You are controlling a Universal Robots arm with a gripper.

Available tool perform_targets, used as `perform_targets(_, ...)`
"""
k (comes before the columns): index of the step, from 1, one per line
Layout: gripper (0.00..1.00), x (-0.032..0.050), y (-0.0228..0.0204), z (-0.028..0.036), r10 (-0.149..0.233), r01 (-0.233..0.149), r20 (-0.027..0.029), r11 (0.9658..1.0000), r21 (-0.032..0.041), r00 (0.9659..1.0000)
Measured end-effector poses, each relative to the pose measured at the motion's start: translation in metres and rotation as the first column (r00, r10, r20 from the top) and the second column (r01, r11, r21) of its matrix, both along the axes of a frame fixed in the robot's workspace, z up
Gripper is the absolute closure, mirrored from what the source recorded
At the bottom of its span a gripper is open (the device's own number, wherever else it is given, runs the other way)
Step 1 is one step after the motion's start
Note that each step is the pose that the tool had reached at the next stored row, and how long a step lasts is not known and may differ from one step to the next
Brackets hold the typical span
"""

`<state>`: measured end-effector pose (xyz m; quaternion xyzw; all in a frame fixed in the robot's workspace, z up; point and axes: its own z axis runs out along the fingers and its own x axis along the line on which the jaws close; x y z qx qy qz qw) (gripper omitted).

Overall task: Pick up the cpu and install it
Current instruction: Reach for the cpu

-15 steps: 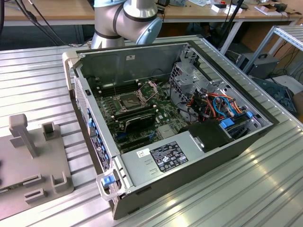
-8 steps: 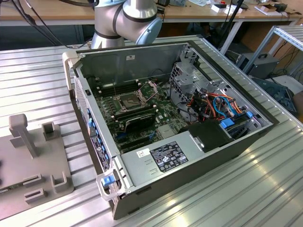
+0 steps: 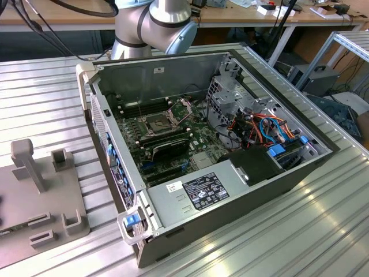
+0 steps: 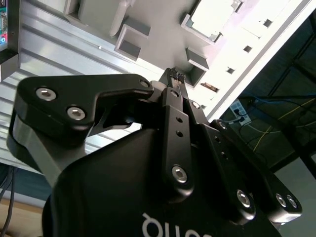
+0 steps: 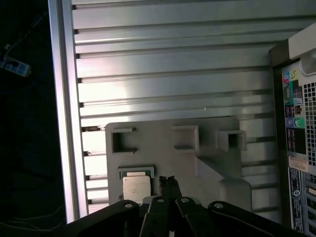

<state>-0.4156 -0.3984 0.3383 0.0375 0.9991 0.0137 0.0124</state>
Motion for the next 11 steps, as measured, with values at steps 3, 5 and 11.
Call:
perform_targets(3,0.89,-0.0014,-0.0027,-0.0021,0.000,0.000,-0.0001,1.0000,-0.0007,1.0000)
perform_targets(5,0.89,-0.0022,-0.0041,-0.0042,0.000,0.000,0.0001,1.0000,-0.0008,1.0000)
perform_targets(11,0.89,-0.0048,-0.0068,-0.0129,0.000,0.000,-0.0004,1.0000,-0.0013,1.0000)
